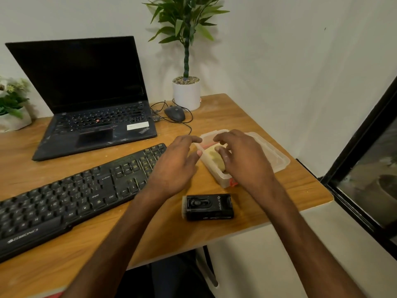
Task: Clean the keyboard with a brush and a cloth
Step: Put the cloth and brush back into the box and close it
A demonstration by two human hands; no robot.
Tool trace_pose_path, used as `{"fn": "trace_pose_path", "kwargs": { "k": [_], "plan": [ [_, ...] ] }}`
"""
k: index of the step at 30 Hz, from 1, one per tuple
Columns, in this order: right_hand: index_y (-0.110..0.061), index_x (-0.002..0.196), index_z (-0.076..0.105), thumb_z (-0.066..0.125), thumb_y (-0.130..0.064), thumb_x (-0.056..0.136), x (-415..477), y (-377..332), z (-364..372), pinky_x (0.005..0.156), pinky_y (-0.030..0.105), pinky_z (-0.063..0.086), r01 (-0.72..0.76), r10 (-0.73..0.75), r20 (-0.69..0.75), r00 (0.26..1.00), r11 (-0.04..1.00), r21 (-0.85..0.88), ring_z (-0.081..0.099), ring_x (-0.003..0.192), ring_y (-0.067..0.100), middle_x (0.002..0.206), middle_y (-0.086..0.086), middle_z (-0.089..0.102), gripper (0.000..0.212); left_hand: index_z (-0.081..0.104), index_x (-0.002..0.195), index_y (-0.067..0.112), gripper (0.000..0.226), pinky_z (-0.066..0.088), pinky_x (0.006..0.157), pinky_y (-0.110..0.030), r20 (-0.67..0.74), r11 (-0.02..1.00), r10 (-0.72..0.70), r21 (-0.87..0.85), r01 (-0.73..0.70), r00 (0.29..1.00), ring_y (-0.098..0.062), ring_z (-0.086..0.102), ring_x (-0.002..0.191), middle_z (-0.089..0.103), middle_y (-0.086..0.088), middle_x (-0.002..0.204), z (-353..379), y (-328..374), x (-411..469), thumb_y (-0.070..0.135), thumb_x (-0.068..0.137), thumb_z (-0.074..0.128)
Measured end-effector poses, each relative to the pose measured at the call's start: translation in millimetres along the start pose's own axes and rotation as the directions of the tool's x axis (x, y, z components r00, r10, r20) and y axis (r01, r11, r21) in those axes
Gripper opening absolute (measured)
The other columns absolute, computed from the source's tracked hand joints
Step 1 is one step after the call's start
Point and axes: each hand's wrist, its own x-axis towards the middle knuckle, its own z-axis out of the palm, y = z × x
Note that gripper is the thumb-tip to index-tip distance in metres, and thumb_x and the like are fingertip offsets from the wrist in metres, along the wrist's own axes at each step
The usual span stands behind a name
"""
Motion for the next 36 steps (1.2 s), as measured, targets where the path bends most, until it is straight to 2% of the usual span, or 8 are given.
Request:
{"fn": "trace_pose_path", "kwargs": {
  "k": [2,4,8,10,14,20,28,36],
  "plan": [
    [-0.019,0.114,0.067,0.06,-0.019,0.096,-30,-7,-6,0.082,0.03,0.051,0.171,-0.143,-0.128,0.981,0.953,0.25,0.059,0.097,0.012,0.109,-0.004,0.064,0.018,0.051,0.137,0.032,0.038,0.05,0.087,-0.022,0.107,0.985,0.031,-0.173,-0.012,0.994,0.005,0.054,0.11,0.054,0.013,0.13,-16,-3,-25,0.045,0.1,0.047],
    [-0.019,0.112,0.066,0.06,-0.024,0.097,-62,-14,-5,0.085,0.025,0.048,0.301,-0.289,-0.085,0.953,0.893,0.335,0.057,0.1,0.008,0.108,-0.005,0.063,0.017,0.047,0.13,0.048,0.043,0.053,0.081,-0.018,0.256,0.967,0.014,-0.249,0.052,0.967,0.007,0.056,0.105,0.055,0.018,0.123,-27,-8,-49,0.064,0.09,0.054],
    [-0.022,0.13,0.056,0.056,-0.047,0.095,-85,-7,14,0.097,0.023,0.043,0.341,-0.377,0.124,0.918,0.909,0.24,0.046,0.118,0.01,0.128,-0.006,0.054,0.043,0.033,0.135,0.054,0.083,0.038,0.095,-0.01,0.478,0.999,-0.037,-0.008,0.046,0.877,0.013,0.039,0.118,0.034,0.038,0.127,-24,-19,-71,0.066,0.067,0.08],
    [-0.028,0.14,0.044,0.056,-0.054,0.092,-87,-6,17,0.101,0.024,0.04,0.326,-0.358,0.196,0.913,0.929,0.176,0.04,0.125,0.007,0.137,-0.008,0.049,0.056,0.036,0.141,0.047,0.085,0.027,0.095,-0.004,0.465,0.992,0.012,0.108,-0.07,0.885,0.014,0.031,0.114,0.03,0.038,0.127,-17,-20,-73,0.06,0.07,0.081],
    [-0.042,0.141,0.034,0.057,-0.053,0.092,-90,-5,17,0.095,0.016,0.037,0.185,-0.259,0.239,0.936,0.938,0.292,0.04,0.116,-0.005,0.132,-0.017,0.052,0.056,0.051,0.125,0.048,0.057,0.04,0.106,-0.027,0.338,0.997,-0.031,0.081,0.003,0.941,0.01,0.038,0.117,0.044,0.032,0.125,-10,-28,-73,0.058,0.076,0.078],
    [-0.042,0.14,0.044,0.045,-0.051,0.1,-86,6,26,0.097,0.029,0.043,0.324,-0.38,0.281,0.881,0.919,0.226,0.043,0.119,0.005,0.134,-0.013,0.048,0.041,0.058,0.121,0.047,0.052,0.044,0.106,-0.035,0.342,0.995,-0.03,-0.081,0.062,0.939,0.006,0.046,0.118,0.052,0.028,0.122,-11,-36,-74,0.05,0.076,0.082],
    [-0.04,0.124,0.049,0.055,-0.051,0.094,-83,4,23,0.095,0.027,0.044,0.191,-0.319,0.313,0.895,0.906,0.377,0.042,0.119,0.003,0.125,-0.02,0.046,0.033,0.051,0.122,0.052,0.052,0.044,0.103,-0.028,0.356,0.996,-0.024,-0.075,0.054,0.934,0.007,0.045,0.113,0.047,0.029,0.121,-10,-37,-72,0.049,0.078,0.08],
    [-0.049,0.135,0.034,0.073,-0.049,0.081,-91,2,17,0.084,0.03,0.056,0.026,-0.186,0.254,0.949,0.849,0.527,0.054,0.114,0.001,0.125,-0.021,0.053,0.066,0.059,0.122,0.051,0.058,0.057,0.086,-0.04,0.312,0.951,-0.022,-0.286,0.116,0.95,-0.009,0.058,0.105,0.055,0.02,0.112,-16,-40,-76,0.055,0.07,0.083]
  ]
}}
